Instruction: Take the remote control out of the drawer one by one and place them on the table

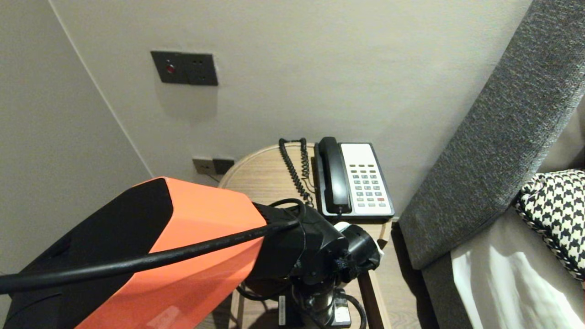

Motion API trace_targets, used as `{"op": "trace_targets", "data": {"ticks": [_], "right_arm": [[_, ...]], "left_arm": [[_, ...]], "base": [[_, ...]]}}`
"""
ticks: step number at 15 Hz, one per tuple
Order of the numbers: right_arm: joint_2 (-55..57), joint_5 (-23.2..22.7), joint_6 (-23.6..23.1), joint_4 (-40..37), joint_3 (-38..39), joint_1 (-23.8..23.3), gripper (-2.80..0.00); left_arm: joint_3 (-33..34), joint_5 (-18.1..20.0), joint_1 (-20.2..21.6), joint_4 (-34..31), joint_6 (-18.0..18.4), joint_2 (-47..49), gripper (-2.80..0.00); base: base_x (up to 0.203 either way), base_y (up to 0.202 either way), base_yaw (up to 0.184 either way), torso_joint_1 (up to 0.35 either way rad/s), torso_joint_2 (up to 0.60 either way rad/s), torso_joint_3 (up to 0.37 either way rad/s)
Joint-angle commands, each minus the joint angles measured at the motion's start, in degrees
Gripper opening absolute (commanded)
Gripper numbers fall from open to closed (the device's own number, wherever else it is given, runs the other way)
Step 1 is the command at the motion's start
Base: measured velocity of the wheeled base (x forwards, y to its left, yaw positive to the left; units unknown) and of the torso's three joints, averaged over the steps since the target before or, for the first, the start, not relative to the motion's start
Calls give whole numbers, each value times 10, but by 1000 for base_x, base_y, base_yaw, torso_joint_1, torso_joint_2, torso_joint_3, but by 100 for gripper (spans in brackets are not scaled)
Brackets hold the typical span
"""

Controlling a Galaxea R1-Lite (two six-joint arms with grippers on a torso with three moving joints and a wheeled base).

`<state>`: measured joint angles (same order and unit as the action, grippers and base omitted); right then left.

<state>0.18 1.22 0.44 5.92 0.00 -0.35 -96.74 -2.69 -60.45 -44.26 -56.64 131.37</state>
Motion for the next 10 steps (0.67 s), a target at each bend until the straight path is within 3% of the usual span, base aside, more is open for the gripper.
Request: {"op": "trace_targets", "data": {"ticks": [1, 10], "right_arm": [[1, 0, 0, 1, 23, 0, -280], [1, 0, 0, 1, 23, 0, -280]], "left_arm": [[0, -1, -1, -3, -3, 0, -280], [13, -2, -12, -11, 2, -41, -280]], "base": [[0, 0, 0, 0, 0, 0], [0, 0, 0, 0, 0, 0]]}}
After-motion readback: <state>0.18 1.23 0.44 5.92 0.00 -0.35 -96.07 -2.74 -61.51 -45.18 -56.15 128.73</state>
